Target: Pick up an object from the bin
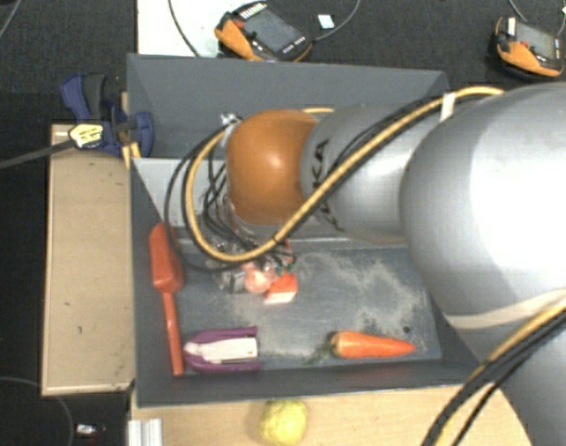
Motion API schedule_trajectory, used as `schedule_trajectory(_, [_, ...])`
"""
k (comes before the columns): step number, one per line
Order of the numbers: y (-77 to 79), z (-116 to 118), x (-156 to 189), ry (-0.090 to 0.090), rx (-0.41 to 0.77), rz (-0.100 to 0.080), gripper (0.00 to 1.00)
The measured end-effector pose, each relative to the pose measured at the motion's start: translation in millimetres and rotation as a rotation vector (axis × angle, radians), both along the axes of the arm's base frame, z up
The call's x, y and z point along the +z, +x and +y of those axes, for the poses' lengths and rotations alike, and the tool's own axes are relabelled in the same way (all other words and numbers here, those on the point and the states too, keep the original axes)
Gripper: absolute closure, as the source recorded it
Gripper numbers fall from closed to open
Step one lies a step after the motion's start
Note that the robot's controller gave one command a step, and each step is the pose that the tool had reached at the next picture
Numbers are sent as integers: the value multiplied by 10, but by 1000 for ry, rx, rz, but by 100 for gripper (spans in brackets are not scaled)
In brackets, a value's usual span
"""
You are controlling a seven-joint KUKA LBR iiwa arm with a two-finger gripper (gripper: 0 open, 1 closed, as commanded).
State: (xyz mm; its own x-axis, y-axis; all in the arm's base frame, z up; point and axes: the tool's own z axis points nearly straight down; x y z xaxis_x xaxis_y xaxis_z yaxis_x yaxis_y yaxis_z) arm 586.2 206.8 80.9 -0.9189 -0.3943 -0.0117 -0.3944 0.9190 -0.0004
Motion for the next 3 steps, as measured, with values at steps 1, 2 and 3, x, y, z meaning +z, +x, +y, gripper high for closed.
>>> schedule_trajectory(1, [-345,-198,-90,3,45,-10,0])
schedule_trajectory(2, [-359,-198,-100,2,44,-5,100])
schedule_trajectory(3, [-359,-199,-101,2,43,-5,100])
